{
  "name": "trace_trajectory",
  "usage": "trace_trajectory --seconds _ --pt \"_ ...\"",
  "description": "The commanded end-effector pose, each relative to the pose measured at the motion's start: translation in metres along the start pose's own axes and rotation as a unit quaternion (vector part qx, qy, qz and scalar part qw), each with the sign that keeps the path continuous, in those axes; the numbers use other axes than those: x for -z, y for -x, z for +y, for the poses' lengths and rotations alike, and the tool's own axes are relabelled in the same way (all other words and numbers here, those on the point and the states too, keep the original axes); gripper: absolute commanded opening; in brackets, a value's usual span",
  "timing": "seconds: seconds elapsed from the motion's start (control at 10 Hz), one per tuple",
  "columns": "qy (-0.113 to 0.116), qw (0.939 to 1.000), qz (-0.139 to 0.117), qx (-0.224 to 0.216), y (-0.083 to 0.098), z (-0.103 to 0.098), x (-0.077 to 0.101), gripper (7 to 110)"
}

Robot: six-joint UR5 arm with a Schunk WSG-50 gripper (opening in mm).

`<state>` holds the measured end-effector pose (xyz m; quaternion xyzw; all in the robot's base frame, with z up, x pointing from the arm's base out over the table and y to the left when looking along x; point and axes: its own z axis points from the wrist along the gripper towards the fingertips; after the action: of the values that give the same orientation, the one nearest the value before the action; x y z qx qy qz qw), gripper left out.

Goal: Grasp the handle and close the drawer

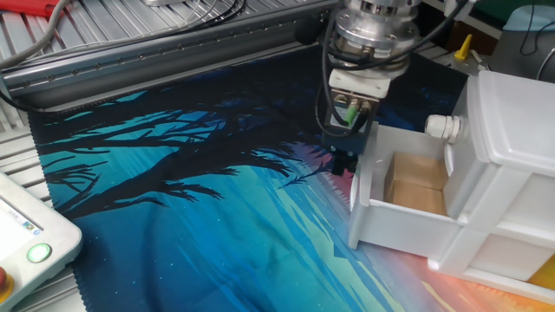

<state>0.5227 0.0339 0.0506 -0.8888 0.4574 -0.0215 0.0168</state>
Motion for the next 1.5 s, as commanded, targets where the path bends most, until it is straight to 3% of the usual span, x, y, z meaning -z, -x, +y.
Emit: trace_trajectory --seconds 0.0,0.1,0.5,0.6,1.1,1.4 --pt "-0.006 1.0 0.0 -0.006 0.005 -0.0004 -0.0045 66" --pt "-0.009 0.9999 0.002 -0.004 0.0046 -0.0019 -0.0045 44" --pt "-0.024 0.9997 0.004 -0.003 0.006 -0.0073 -0.0015 44" --pt "-0.026 0.9997 0.004 -0.004 0.0063 -0.0077 -0.0006 7" --pt "-0.022 0.9997 0.003 -0.009 0.0081 -0.0062 -0.0015 7" --pt "-0.019 0.9996 -0.01 -0.016 0.0134 -0.0056 -0.0038 7"
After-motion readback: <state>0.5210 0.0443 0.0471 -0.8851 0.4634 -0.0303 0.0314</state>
